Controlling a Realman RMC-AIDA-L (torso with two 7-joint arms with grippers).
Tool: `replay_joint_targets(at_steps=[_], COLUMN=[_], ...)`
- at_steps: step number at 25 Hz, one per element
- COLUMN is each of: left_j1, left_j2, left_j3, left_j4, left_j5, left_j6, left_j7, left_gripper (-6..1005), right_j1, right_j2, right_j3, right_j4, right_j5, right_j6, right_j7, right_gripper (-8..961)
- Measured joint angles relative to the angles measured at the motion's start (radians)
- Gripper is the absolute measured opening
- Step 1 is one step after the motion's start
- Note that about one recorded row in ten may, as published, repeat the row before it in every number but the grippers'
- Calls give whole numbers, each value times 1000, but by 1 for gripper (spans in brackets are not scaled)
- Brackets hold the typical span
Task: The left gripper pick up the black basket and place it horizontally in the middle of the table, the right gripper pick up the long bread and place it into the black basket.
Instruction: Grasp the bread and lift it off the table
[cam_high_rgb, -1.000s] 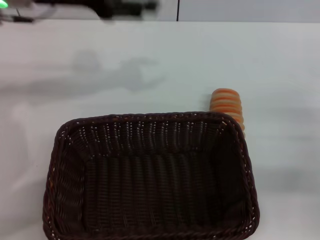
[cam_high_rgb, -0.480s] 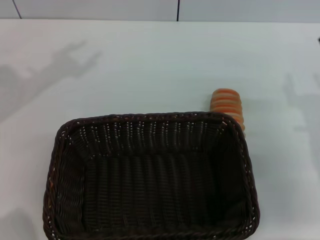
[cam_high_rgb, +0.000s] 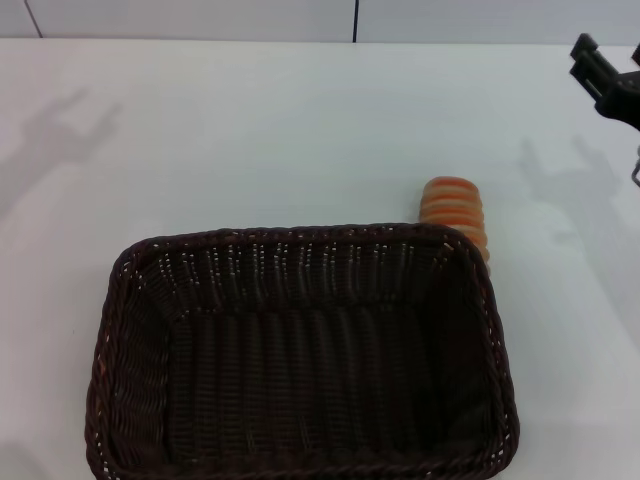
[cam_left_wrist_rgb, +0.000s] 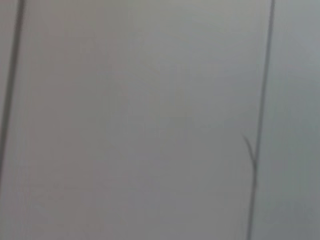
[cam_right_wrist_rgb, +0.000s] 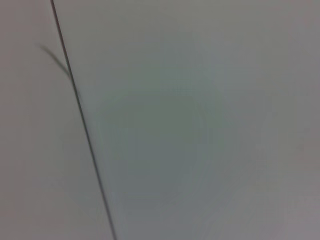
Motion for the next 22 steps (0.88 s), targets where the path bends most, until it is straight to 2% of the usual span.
replay_joint_targets(at_steps=[1, 4, 5, 6, 11, 13, 15, 16, 19, 20, 22], left_j1=[0, 5, 6, 6, 12, 20, 27, 27, 34, 38, 39], left_j2=[0, -8, -7, -7, -2, -1, -1, -1, -1, -2, -3], left_j3=[0, -46, -74, -74, -100, -100, -100, -100, -100, -100, -100], left_j4=[0, 15, 48, 48, 85, 87, 88, 88, 91, 91, 92], left_j5=[0, -8, -22, -22, -36, -47, -63, -63, -81, -89, -91], left_j6=[0, 11, 12, 12, 14, 14, 12, 12, 9, 8, 8], left_j7=[0, 9, 24, 24, 45, 53, 59, 59, 76, 86, 88], left_gripper=[578, 577, 577, 577, 576, 576, 576, 576, 575, 575, 575], right_j1=[0, 31, 53, 53, 127, 140, 184, 184, 251, 304, 327], right_j2=[0, 7, 13, 13, 38, 38, 38, 38, 36, 36, 35], right_j3=[0, 57, 90, 90, 208, 229, 294, 294, 366, 413, 434], right_j4=[0, 60, 88, 88, 178, 190, 201, 201, 177, 141, 120], right_j5=[0, 2, 5, 5, 10, 18, 62, 62, 86, 87, 88], right_j6=[0, 206, 321, 321, 651, 697, 818, 818, 937, 1007, 1039], right_j7=[0, 0, 2, 2, 4, 5, 6, 6, 3, 0, -4], right_gripper=[714, 714, 714, 713, 713, 713, 713, 713, 713, 713, 713])
